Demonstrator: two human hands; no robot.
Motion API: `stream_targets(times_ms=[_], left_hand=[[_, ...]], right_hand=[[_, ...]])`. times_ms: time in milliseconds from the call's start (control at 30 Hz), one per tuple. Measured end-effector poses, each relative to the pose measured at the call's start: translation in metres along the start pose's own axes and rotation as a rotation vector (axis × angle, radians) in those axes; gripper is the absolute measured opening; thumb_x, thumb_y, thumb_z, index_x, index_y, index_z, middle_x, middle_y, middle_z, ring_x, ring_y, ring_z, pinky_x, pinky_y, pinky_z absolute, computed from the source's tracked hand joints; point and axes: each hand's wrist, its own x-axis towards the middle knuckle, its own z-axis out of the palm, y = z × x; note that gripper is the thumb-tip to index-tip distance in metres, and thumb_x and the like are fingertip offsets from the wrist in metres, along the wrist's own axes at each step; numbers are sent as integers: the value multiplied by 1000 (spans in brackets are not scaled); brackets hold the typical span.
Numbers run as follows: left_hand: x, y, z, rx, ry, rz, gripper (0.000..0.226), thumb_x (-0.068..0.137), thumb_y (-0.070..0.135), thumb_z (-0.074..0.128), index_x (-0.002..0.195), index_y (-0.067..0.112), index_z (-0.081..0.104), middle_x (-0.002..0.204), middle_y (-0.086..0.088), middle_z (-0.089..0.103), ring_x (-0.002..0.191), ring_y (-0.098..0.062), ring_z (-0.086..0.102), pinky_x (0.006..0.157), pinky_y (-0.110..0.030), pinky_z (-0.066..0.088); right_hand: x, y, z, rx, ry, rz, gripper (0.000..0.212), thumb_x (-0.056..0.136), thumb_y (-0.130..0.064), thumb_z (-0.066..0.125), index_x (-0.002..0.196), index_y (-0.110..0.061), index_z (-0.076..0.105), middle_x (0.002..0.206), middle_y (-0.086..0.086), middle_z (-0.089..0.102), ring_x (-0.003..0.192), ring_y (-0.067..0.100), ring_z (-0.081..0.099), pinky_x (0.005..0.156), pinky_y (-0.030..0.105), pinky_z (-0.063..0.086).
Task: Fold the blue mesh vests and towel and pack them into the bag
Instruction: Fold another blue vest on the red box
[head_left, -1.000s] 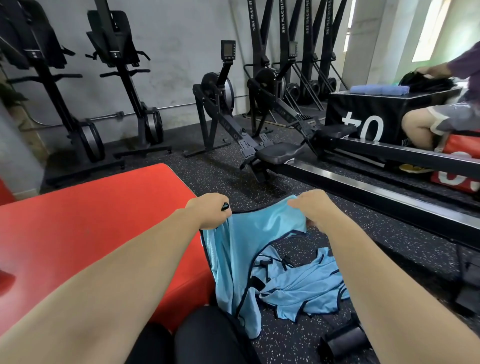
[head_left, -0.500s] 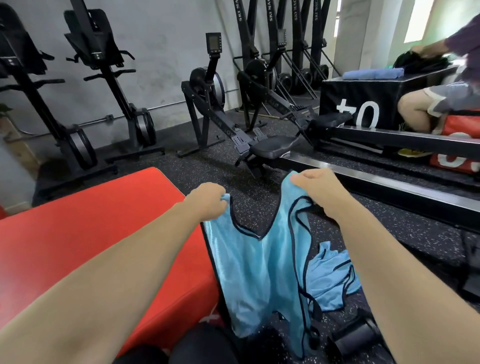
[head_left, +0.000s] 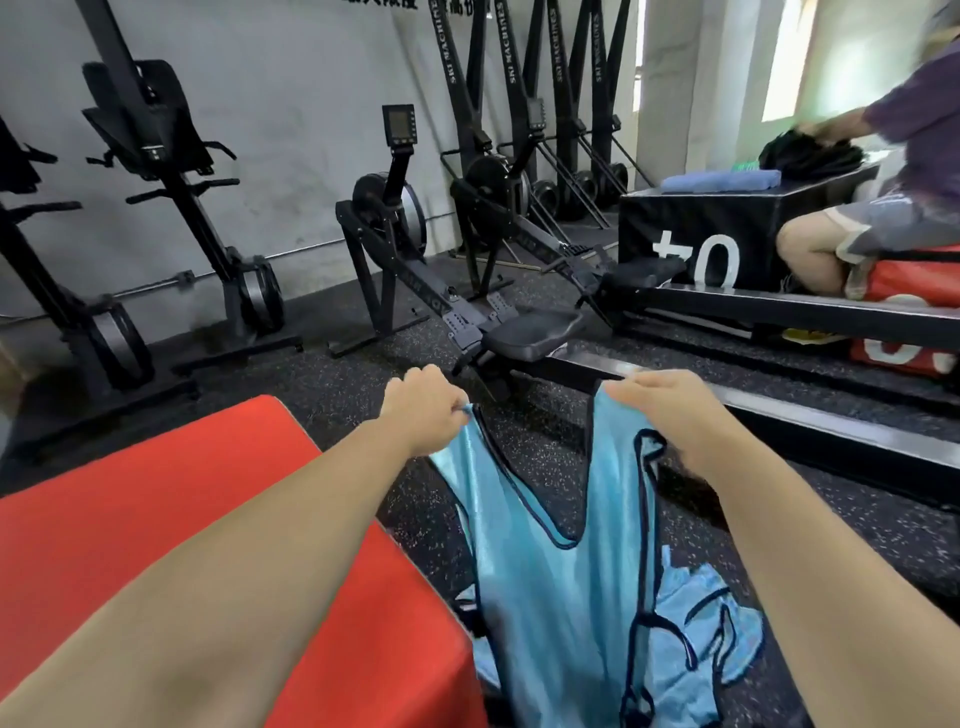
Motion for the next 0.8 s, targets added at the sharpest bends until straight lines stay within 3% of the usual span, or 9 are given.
stream_targets(times_ms=[133, 267, 367, 467, 600, 700, 800], left_hand=[[45, -16, -11, -193, 8, -44, 22, 94, 24, 58, 85, 9, 70, 83, -11, 63, 85, -32, 65, 68, -31, 46], [74, -41, -29, -437, 31, -118, 26, 94, 13, 54, 68, 8, 54, 63, -12, 59, 54, -12, 68, 57, -26, 51], [74, -70, -44, -427, 114, -132, 22, 95, 12, 51, 78, 1, 56, 73, -17, 58, 67, -27, 60, 62, -32, 46], [56, -104, -64, -415, 203, -117, 19, 95, 10, 52, 90, -4, 64, 71, -7, 51, 63, -20, 42, 54, -30, 31], [14, -152, -92, -419, 353, -155, 18, 94, 10, 54, 86, -6, 59, 70, -8, 47, 71, -23, 41, 63, -33, 29], [-35, -186, -99, -383, 344, -236, 17, 93, 10, 56, 83, -3, 58, 71, -8, 47, 67, -22, 41, 61, -33, 30], [-96, -227, -79, -340, 207, -331, 15, 91, 10, 58, 77, 5, 60, 63, -3, 48, 62, -24, 45, 54, -31, 33]], right_hand=[[29, -14, 0, 102, 31, -21, 17, 89, -20, 70, 75, -9, 71, 71, 7, 66, 67, 21, 59, 59, 23, 46], [48, -38, 9, 108, 32, -103, 17, 89, -19, 69, 79, -7, 73, 77, 11, 68, 71, 23, 61, 67, 30, 48], [49, -60, 26, 107, 8, -150, 17, 88, -20, 70, 83, -4, 73, 79, 12, 67, 73, 23, 61, 69, 32, 48], [41, -84, 52, 156, -49, -190, 17, 87, -20, 71, 82, -4, 70, 79, 14, 61, 75, 25, 55, 70, 35, 41], [10, -122, 101, 242, -147, -252, 21, 87, -18, 71, 87, 3, 69, 79, 15, 57, 73, 25, 52, 61, 30, 41], [-25, -132, 147, 211, -309, -288, 21, 86, -21, 71, 79, -2, 69, 76, 15, 59, 69, 23, 54, 60, 30, 43], [-65, -113, 202, 43, -475, -315, 32, 87, -25, 70, 77, 5, 63, 61, 3, 45, 57, 14, 40, 57, 24, 32]])
